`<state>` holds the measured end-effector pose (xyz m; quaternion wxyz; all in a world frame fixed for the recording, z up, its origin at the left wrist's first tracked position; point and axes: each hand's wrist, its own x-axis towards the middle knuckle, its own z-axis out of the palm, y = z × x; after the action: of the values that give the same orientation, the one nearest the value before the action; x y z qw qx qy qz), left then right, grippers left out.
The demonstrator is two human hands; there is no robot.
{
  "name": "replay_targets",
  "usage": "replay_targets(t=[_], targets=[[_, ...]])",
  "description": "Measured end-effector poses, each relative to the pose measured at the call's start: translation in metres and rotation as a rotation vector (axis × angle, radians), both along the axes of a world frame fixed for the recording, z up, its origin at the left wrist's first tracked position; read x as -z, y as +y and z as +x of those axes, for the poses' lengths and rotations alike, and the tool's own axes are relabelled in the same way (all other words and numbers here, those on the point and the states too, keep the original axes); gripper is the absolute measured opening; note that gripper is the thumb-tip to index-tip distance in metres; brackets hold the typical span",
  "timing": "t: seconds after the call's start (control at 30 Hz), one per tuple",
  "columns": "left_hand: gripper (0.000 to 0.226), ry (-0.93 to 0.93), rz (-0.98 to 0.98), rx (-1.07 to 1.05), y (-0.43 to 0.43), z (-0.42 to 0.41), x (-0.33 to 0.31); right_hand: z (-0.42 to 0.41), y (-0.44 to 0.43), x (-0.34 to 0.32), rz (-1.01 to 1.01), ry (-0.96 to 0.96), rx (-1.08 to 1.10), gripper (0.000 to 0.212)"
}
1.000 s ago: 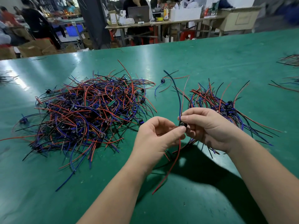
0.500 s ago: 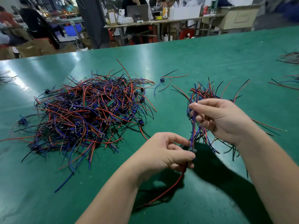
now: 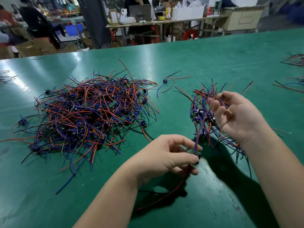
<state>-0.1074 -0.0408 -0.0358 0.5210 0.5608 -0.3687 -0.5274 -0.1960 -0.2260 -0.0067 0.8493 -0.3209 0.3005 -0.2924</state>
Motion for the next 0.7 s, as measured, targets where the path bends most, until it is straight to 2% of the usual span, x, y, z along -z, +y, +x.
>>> replay_targets(t=[0.07,0.13,0.2,0.27,0.33,0.4,0.47,0.6,0.7], targets=[[0.015,0.098,-0.027,-0.146,-0.003,0.003,-0.002,0.000,-0.002,-0.001,0.006,-0.043,0.114,0.009],[0.012,0.139,-0.054,-0.307,-0.005,0.007,-0.001,0.002,0.001,-0.001,-0.129,0.022,0.166,0.006],[0.012,0.138,-0.078,-0.425,-0.007,0.012,0.002,0.003,0.010,0.002,-0.392,0.059,0.051,0.012],[0.014,0.130,-0.099,-0.486,-0.008,0.015,0.005,0.005,0.025,0.006,-0.724,0.100,-0.218,0.013],[0.015,0.105,-0.114,-0.506,-0.007,0.015,0.006,0.006,0.040,0.013,-1.101,0.246,-0.421,0.015],[0.010,0.086,-0.133,-0.501,-0.007,0.014,0.007,0.009,0.049,0.020,-1.342,0.355,-0.427,0.015],[0.015,0.082,-0.142,-0.485,-0.007,0.014,0.006,0.011,0.049,0.020,-1.391,0.363,-0.365,0.014],[0.023,0.067,-0.143,-0.439,-0.009,0.012,0.002,0.007,0.042,0.015,-1.354,0.341,-0.336,0.016],[0.021,0.066,-0.134,-0.446,-0.009,0.011,0.001,0.005,0.033,0.011,-1.198,0.276,-0.251,0.021]])
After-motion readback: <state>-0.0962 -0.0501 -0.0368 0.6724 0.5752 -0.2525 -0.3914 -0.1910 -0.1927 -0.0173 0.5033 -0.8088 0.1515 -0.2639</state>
